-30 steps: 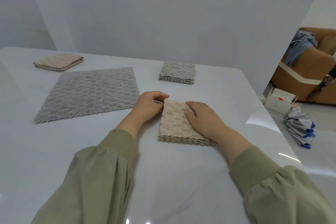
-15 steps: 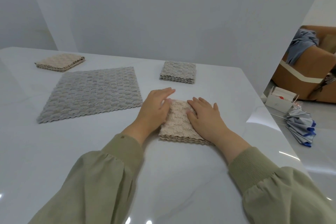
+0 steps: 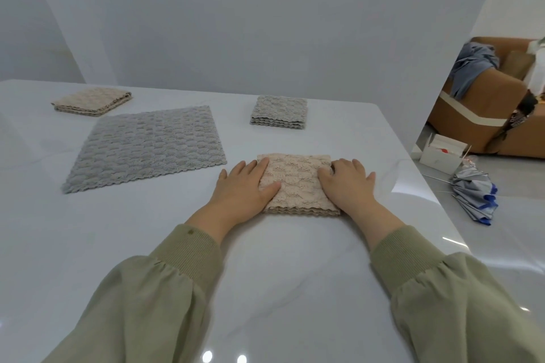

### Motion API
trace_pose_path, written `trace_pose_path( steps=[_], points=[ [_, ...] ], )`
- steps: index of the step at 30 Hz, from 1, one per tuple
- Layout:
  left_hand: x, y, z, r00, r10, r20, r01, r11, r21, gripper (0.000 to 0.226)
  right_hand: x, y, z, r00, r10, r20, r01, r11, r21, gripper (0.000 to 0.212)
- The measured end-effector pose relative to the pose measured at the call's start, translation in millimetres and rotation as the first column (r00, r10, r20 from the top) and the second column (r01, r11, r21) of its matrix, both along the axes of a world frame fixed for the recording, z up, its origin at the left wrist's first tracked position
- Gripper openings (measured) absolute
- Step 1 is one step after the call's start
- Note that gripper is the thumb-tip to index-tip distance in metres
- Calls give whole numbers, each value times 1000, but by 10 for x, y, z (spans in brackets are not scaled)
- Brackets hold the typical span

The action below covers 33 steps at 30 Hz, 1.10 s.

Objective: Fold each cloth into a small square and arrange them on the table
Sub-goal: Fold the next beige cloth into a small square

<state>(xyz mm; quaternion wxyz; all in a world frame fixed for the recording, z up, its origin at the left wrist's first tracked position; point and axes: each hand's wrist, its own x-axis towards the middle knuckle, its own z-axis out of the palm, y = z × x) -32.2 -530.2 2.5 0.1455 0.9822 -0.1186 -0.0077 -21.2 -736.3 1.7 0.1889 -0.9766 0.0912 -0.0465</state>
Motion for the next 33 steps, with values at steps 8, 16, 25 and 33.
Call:
trace_pose_path(
  steps=[8,16,25,33],
  points=[
    [14,-6,-3,1000,-6,10,6,1000,-14,70,-19,63,179,999,39,-36,-12,832,554,28],
    [29,-80,9,998,19,62,-9,987,-160,70,63,-16,258,998,-20,-56,54,679,732,41],
    [148,-626,-10,997,-49,56,60,974,-219,67,238,-762,301,962,-266,56,200,833,516,50],
    [175,-1131,-36,959,-197,203,232,959,-163,50,367,-940,192,944,-280,172,224,932,286,37]
  ],
)
